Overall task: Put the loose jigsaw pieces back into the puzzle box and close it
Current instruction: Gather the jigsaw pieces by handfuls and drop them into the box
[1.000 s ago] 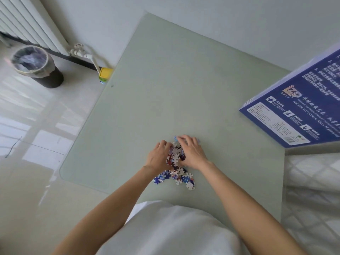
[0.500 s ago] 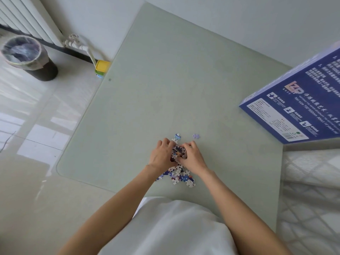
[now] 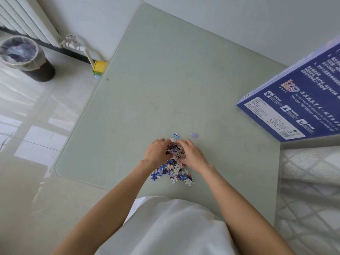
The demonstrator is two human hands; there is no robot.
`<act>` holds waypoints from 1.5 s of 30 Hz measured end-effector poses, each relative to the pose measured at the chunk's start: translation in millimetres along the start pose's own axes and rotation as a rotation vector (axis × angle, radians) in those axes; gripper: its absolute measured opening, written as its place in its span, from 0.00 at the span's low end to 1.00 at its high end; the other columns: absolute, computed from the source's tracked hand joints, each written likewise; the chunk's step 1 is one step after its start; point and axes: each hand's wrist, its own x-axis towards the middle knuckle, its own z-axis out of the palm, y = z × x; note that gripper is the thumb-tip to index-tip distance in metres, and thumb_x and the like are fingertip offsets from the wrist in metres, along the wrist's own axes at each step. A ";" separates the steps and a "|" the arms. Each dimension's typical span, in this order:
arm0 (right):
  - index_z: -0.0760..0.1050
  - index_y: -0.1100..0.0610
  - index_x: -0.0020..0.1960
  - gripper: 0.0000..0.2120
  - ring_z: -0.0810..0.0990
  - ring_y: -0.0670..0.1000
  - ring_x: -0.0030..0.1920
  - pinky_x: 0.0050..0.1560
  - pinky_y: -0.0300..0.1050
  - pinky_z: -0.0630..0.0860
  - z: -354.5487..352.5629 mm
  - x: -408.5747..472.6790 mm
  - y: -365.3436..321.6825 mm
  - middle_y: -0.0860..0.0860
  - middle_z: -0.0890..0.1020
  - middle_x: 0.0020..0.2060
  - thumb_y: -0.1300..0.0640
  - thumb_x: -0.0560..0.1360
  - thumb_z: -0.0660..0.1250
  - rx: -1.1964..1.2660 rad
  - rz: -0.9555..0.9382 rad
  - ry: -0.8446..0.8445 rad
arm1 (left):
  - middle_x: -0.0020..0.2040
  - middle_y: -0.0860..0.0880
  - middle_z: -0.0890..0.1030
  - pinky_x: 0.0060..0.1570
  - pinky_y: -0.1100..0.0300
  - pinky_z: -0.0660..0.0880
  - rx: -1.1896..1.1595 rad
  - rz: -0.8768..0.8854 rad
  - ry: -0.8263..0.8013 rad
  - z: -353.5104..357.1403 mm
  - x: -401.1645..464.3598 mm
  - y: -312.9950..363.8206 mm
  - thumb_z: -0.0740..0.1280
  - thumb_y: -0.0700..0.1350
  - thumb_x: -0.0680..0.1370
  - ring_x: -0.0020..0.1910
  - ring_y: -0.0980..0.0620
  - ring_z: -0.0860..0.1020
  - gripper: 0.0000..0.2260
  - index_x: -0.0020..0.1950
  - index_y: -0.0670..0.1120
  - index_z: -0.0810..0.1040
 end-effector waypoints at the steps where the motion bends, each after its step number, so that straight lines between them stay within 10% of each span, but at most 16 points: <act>1: 0.62 0.51 0.70 0.33 0.75 0.53 0.57 0.53 0.45 0.74 0.1 0.1 0.3 0.52 0.73 0.59 0.54 0.70 0.73 -0.040 0.000 0.002 | 0.52 0.47 0.78 0.49 0.55 0.75 -0.001 -0.002 0.002 -0.7 -0.3 -0.7 0.68 0.45 0.73 0.51 0.46 0.77 0.16 0.60 0.47 0.73; 17: 0.70 0.59 0.62 0.24 0.73 0.53 0.57 0.52 0.43 0.69 3.1 0.4 -0.1 0.53 0.77 0.56 0.50 0.71 0.72 0.024 0.032 0.015 | 0.54 0.45 0.80 0.51 0.56 0.73 -0.085 0.033 -0.080 -9.1 1.9 -9.1 0.70 0.40 0.73 0.52 0.45 0.78 0.14 0.58 0.45 0.75; 30: 0.75 0.60 0.55 0.15 0.62 0.42 0.24 0.25 0.34 0.59 -11.1 -4.5 3.0 0.44 0.69 0.28 0.54 0.72 0.71 0.246 0.115 0.144 | 0.49 0.47 0.83 0.49 0.58 0.77 -0.178 -0.023 0.021 -16.7 -2.9 -10.5 0.70 0.45 0.74 0.47 0.49 0.81 0.14 0.59 0.47 0.77; 45: 0.77 0.58 0.59 0.17 0.66 0.38 0.29 0.32 0.28 0.64 -48.9 -40.7 34.1 0.40 0.72 0.32 0.56 0.71 0.72 0.384 0.040 0.299 | 0.46 0.46 0.84 0.43 0.65 0.72 -0.120 -0.040 0.118 -40.0 -8.2 29.9 0.70 0.44 0.74 0.43 0.50 0.81 0.11 0.56 0.45 0.79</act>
